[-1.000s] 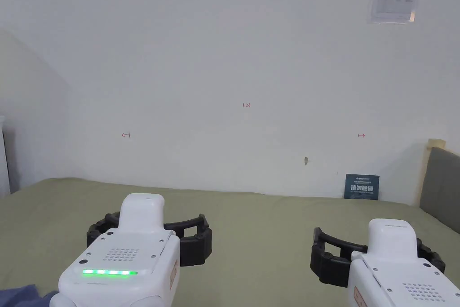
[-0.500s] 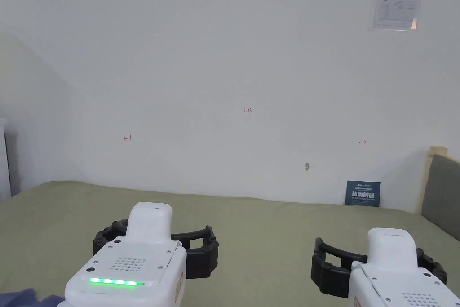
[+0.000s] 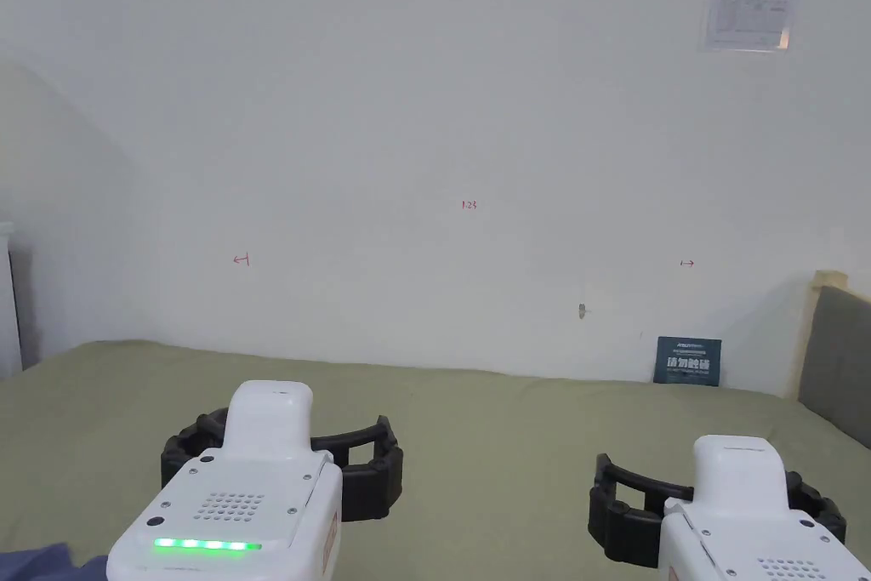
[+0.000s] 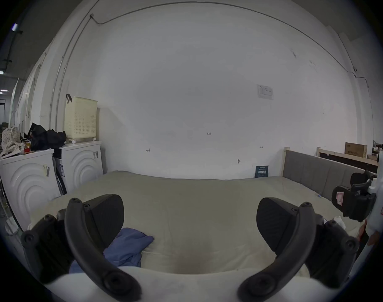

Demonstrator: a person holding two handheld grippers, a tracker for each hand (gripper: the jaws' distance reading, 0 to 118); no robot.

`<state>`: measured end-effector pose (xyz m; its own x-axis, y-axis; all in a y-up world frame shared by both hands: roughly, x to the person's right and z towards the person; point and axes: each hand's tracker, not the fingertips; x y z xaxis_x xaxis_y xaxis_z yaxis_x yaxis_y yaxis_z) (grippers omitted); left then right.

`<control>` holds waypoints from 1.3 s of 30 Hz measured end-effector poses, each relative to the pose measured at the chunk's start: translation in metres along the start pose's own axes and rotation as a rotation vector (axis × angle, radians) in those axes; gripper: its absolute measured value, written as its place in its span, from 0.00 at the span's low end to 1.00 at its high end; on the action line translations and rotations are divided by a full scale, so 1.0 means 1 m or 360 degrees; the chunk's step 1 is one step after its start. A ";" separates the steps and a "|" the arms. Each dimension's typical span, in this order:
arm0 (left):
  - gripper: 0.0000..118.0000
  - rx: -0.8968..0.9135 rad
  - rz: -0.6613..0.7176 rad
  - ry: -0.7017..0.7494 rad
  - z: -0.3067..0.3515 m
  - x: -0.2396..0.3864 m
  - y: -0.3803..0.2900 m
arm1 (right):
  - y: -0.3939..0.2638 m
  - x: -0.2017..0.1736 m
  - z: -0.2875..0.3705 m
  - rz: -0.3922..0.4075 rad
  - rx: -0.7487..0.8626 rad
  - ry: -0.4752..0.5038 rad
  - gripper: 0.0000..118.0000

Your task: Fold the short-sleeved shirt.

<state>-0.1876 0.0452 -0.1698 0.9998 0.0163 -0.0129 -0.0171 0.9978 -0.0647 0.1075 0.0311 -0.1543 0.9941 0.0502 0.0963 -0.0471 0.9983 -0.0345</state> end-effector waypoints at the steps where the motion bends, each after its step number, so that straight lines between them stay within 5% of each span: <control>1: 1.00 0.0016 0.0010 -0.0014 0.001 -0.001 -0.001 | 0.000 0.000 0.000 -0.0002 0.0003 -0.0004 1.00; 16: 1.00 -0.0020 -0.0058 -0.0014 -0.001 0.002 0.000 | -0.002 0.001 -0.004 -0.0003 -0.0019 -0.0002 0.99; 18: 1.00 -0.0047 -0.0054 -0.0037 -0.001 0.002 0.000 | -0.001 -0.002 -0.004 0.0021 -0.0036 -0.0012 0.90; 19: 0.96 -0.0068 -0.0050 -0.0055 -0.002 0.002 0.000 | -0.001 -0.003 -0.003 0.0029 -0.0036 -0.0013 0.72; 20: 0.82 -0.0090 -0.0054 -0.0088 -0.003 0.002 -0.002 | -0.002 -0.004 0.000 0.0038 -0.0019 -0.0006 0.40; 21: 0.82 -0.0096 -0.0060 -0.0086 -0.003 0.002 -0.002 | -0.002 -0.004 0.001 0.0041 -0.0003 -0.0001 0.40; 22: 0.70 -0.0082 -0.0073 -0.0074 -0.002 0.004 -0.005 | -0.002 -0.005 0.001 0.0038 0.0004 -0.0032 0.28; 23: 0.21 -0.0079 -0.0088 -0.0039 -0.005 0.007 -0.007 | -0.004 -0.005 0.001 0.0042 0.0006 -0.0037 0.00; 24: 0.00 -0.0030 -0.0074 -0.0020 -0.004 0.006 -0.011 | -0.005 -0.003 0.001 0.0021 0.0030 -0.0068 0.00; 39: 0.00 -0.0137 -0.0029 -0.0141 -0.003 0.006 -0.008 | -0.007 0.010 0.000 -0.0057 -0.0048 -0.0076 0.00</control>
<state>-0.1819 0.0373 -0.1727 0.9970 0.0078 0.0773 0.0038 0.9887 -0.1496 0.1173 0.0248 -0.1529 0.9892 0.0168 0.1455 -0.0081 0.9982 -0.0600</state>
